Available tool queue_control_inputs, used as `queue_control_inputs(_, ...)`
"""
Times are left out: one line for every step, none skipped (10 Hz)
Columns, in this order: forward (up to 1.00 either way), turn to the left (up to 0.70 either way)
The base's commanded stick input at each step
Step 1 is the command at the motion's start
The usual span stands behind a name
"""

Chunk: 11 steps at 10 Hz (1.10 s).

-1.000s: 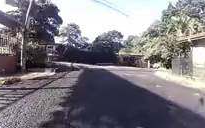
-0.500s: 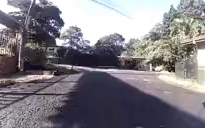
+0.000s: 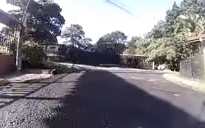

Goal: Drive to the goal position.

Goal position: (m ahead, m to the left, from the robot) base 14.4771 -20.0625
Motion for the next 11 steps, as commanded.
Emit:
queue_control_inputs(0.7, 0.0)
queue_control_inputs(0.7, 0.0)
queue_control_inputs(0.7, 0.0)
queue_control_inputs(0.7, 0.0)
queue_control_inputs(0.7, 0.0)
queue_control_inputs(0.7, 0.0)
queue_control_inputs(0.7, 0.0)
queue_control_inputs(0.7, 0.0)
queue_control_inputs(0.7, 0.0)
queue_control_inputs(0.7, 0.0)
queue_control_inputs(0.7, 0.0)
